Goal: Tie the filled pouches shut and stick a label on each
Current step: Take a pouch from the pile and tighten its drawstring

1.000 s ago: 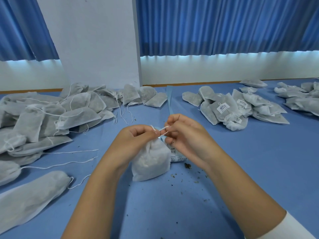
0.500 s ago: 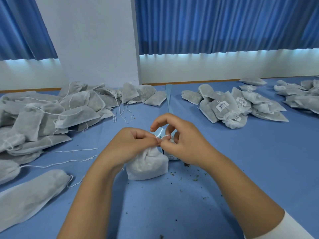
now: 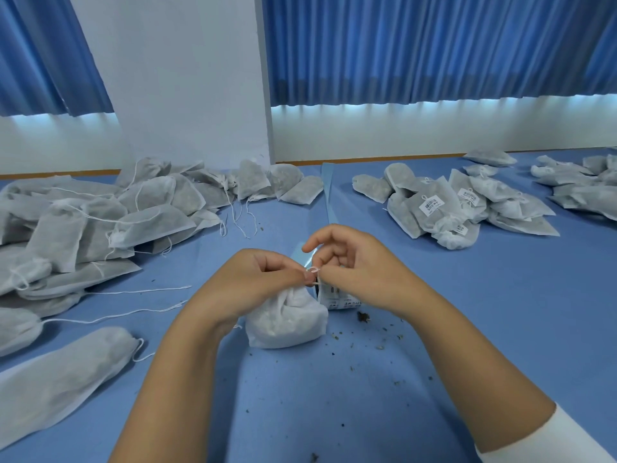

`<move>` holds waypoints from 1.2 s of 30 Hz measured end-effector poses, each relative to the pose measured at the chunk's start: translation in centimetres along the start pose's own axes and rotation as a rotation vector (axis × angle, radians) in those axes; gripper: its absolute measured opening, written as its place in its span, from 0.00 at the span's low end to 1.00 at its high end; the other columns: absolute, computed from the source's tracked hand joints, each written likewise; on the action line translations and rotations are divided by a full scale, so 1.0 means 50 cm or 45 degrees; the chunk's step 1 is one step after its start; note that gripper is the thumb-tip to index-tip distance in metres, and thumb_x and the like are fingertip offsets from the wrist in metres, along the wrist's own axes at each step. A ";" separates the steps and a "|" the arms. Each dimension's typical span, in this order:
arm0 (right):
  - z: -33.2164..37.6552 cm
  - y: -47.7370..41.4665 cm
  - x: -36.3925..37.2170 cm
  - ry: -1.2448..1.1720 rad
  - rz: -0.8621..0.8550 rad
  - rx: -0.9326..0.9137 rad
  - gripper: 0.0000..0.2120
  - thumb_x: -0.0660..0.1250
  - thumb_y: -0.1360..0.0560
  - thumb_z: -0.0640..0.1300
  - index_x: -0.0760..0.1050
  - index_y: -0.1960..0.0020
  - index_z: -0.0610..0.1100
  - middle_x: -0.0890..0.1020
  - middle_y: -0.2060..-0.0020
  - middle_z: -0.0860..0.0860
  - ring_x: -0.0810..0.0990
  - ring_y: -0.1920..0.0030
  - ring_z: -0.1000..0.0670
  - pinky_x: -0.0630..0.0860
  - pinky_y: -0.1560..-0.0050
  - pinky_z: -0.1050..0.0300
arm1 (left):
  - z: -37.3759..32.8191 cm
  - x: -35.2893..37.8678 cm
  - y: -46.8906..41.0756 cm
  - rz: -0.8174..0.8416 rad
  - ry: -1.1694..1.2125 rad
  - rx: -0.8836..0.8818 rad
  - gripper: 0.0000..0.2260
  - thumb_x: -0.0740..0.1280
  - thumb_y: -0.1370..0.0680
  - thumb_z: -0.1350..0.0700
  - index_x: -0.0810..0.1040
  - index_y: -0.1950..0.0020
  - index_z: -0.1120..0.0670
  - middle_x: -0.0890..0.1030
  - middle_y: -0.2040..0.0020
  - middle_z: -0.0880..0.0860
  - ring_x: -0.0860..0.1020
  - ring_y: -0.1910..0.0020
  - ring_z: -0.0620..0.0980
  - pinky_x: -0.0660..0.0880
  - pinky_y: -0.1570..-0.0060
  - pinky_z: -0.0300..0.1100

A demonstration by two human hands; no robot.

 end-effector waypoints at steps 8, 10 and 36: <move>-0.023 -0.003 -0.017 -0.222 -0.027 0.356 0.11 0.72 0.30 0.38 0.79 0.49 0.47 0.86 0.58 0.45 0.79 0.61 0.52 0.73 0.65 0.62 | 0.005 -0.002 -0.007 -0.093 -0.019 0.008 0.04 0.75 0.28 0.52 0.87 0.62 0.50 0.80 0.69 0.44 0.74 0.70 0.36 0.67 0.70 0.24; -0.026 -0.003 -0.018 -0.325 -0.030 0.413 0.13 0.75 0.31 0.38 0.79 0.48 0.46 0.86 0.57 0.44 0.79 0.59 0.50 0.72 0.66 0.62 | 0.004 -0.004 -0.007 -0.110 -0.004 0.022 0.04 0.75 0.28 0.53 0.87 0.62 0.50 0.81 0.68 0.44 0.75 0.69 0.36 0.68 0.70 0.24; -0.001 -0.002 0.000 -0.506 -0.353 0.148 0.09 0.73 0.28 0.34 0.81 0.63 0.46 0.83 0.62 0.49 0.83 0.64 0.53 0.79 0.61 0.65 | -0.010 0.003 -0.012 -0.174 0.599 0.032 0.07 0.72 0.26 0.60 0.87 0.62 0.55 0.86 0.61 0.52 0.81 0.65 0.44 0.76 0.65 0.31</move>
Point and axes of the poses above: each hand's wrist, its own y-axis away from the middle knuckle, its own x-axis out of the palm, z = x × y, the point moved 3 cm from there along -y, towards the middle knuckle
